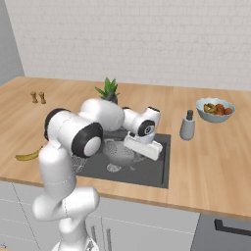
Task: Put the colander in the sink, put the banana in the colander, and turn on the sink faucet and pour water over the colander.
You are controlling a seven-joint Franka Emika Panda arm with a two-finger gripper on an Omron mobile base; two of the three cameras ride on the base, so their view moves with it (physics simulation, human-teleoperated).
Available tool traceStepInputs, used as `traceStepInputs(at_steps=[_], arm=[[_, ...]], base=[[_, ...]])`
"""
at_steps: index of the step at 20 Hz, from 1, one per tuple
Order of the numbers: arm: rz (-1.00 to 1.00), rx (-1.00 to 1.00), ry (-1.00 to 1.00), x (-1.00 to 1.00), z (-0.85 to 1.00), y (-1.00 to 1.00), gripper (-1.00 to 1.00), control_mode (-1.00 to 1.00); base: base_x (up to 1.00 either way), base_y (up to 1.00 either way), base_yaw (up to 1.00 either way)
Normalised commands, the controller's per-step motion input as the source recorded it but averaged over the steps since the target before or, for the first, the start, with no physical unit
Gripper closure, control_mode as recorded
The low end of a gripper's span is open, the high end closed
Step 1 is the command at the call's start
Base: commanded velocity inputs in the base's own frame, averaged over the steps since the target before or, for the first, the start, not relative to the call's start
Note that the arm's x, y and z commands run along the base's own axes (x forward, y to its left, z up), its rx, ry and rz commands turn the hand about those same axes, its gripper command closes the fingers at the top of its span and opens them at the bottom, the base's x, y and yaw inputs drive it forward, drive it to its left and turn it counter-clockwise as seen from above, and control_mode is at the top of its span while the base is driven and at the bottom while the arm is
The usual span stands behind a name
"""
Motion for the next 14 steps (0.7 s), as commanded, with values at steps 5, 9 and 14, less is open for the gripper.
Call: traceStepInputs(at_steps=[5, 9, 14], arm=[[0.11, 0.17, -0.19, 0.04, -0.54, 0.19, 1.00, -1.00], [0.07, 0.13, -0.15, 0.22, -0.27, 0.05, 1.00, -1.00], [0.05, -0.09, -0.07, 0.21, -0.31, 0.16, 1.00, -1.00]], base=[[0.00, 0.00, 0.00], [0.00, 0.00, 0.00], [0.00, 0.00, 0.00]])
